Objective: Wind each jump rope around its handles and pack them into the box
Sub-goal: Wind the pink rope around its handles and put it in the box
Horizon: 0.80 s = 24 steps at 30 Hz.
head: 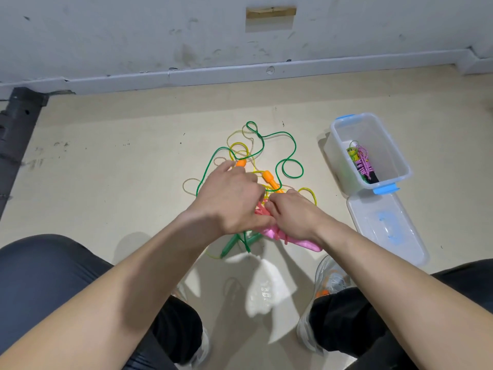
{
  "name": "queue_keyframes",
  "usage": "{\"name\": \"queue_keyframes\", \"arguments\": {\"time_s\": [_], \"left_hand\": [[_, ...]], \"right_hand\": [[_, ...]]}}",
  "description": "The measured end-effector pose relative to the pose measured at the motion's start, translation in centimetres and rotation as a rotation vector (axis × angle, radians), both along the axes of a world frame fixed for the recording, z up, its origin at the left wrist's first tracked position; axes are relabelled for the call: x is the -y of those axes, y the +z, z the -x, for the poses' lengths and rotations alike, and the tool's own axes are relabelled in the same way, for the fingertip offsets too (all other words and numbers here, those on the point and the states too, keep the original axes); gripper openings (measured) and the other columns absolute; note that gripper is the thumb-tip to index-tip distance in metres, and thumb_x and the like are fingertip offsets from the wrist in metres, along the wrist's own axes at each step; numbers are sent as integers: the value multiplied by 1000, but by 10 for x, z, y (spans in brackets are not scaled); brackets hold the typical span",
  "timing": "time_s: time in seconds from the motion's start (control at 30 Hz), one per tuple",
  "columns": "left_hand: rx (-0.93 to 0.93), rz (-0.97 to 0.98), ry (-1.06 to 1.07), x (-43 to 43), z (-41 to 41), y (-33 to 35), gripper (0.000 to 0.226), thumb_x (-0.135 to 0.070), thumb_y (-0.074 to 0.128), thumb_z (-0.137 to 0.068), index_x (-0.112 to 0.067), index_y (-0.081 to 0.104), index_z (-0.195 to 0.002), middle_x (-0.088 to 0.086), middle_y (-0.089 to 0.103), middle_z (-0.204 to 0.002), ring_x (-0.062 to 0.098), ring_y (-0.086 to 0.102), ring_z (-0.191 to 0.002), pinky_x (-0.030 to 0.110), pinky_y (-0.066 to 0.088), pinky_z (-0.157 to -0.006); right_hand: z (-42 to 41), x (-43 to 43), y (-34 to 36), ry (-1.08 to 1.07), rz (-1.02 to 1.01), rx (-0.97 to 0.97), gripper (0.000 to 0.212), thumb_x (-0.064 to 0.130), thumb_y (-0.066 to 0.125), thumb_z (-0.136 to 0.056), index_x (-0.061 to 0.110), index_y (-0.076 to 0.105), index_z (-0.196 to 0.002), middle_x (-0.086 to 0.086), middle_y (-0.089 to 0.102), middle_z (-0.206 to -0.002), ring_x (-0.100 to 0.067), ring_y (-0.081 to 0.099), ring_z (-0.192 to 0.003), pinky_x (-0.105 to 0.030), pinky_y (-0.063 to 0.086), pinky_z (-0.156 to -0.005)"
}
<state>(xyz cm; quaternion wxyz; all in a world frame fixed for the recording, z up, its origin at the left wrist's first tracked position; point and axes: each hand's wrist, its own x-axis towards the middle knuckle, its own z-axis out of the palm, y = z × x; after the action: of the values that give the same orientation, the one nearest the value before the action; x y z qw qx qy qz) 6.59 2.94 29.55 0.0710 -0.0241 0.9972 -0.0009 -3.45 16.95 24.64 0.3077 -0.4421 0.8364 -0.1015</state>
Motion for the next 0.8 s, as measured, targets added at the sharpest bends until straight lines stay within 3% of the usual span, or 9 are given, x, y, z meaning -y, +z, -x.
{"name": "queue_keyframes", "arguments": {"time_s": [0.13,0.2,0.27,0.33,0.4,0.47,0.57,0.7,0.8], "left_hand": [[21,-260,116,6,-1,-1,58,-72,38,-86,-23,68,-86,-3,66,-86,21,58,-92,36,47,-71],[-94,-566,284,11,-4,1,51,-67,43,-86,-24,69,-77,-5,65,-73,16,59,-77,34,48,-68],[-276,-1023,490,18,-4,8,40,-48,58,-91,-22,63,-61,-9,55,-58,12,51,-59,32,47,-69],[-315,-1422,656,32,-5,17,41,-30,59,-100,-15,58,-61,-9,44,-52,11,46,-52,39,52,-79],[-208,-1530,694,44,-8,18,41,-22,55,-102,-9,59,-63,-4,40,-49,13,45,-49,39,51,-80],[-126,-1347,662,49,-11,14,31,-18,59,-91,-7,63,-62,4,48,-49,15,46,-49,30,46,-67],[-5,-1016,628,53,-13,9,22,-25,52,-70,-16,69,-60,14,63,-65,16,56,-55,32,48,-61],[102,-346,462,42,-14,9,15,-22,49,-87,-28,63,-87,-7,68,-89,24,63,-90,35,49,-72],[28,-136,291,21,-11,13,17,-32,46,-96,-31,61,-103,-6,66,-110,25,59,-108,35,42,-92]], "right_hand": [[2,-1,0,-35,56,43,33,21,34,-105,13,57,-83,-2,64,-74,-25,55,-86,-34,34,-72],[12,-4,-5,-164,102,88,31,22,36,-105,14,54,-80,-6,61,-80,-25,55,-80,-35,37,-67],[22,-9,-11,-245,96,154,34,21,38,-105,10,53,-76,-7,60,-75,-24,52,-72,-36,36,-64],[25,-15,-16,-298,61,208,38,21,40,-106,12,51,-71,-4,58,-70,-23,52,-69,-34,37,-63],[24,-16,-17,-336,63,259,41,22,40,-107,17,50,-68,0,57,-67,-19,52,-66,-32,40,-63],[20,-12,-13,-342,89,294,40,20,40,-107,19,50,-68,1,57,-67,-17,52,-65,-32,43,-66],[16,-6,-7,-300,119,247,37,21,39,-106,16,52,-72,-5,61,-75,-20,52,-71,-34,38,-66],[13,-2,-7,-228,103,41,34,26,36,-106,15,51,-78,-8,62,-85,-28,52,-83,-36,34,-68],[11,0,-8,-226,79,-24,34,24,34,-105,14,51,-78,-7,58,-82,-30,49,-85,-36,31,-69]]}}
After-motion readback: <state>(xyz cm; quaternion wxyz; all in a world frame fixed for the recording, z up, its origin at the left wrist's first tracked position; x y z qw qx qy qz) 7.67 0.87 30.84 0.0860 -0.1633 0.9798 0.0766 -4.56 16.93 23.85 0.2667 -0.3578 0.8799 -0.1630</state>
